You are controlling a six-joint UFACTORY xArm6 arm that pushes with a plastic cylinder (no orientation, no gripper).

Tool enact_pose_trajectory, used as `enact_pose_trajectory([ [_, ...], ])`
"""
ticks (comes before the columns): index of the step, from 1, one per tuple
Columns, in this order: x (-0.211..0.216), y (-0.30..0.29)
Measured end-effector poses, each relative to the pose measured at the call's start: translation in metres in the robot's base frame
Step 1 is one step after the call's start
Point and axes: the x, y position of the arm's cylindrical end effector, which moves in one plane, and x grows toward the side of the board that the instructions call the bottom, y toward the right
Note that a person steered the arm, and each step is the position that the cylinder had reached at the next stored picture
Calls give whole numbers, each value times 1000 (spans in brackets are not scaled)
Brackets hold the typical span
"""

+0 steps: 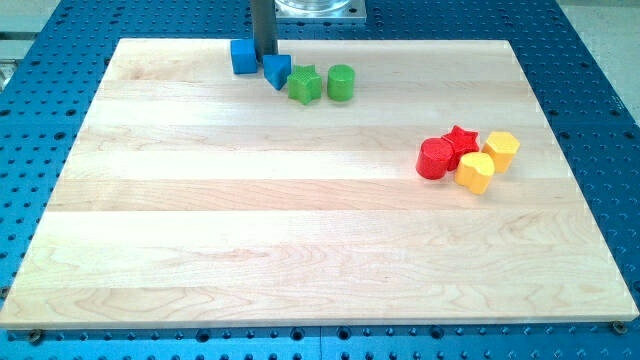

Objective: Keep cube and green star in a diagonal line

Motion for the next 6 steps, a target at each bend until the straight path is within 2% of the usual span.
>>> enact_pose_trajectory([
  [1,18,-56],
  [2,22,-43],
  [3,24,-89],
  [4,87,-88],
  [6,49,26],
])
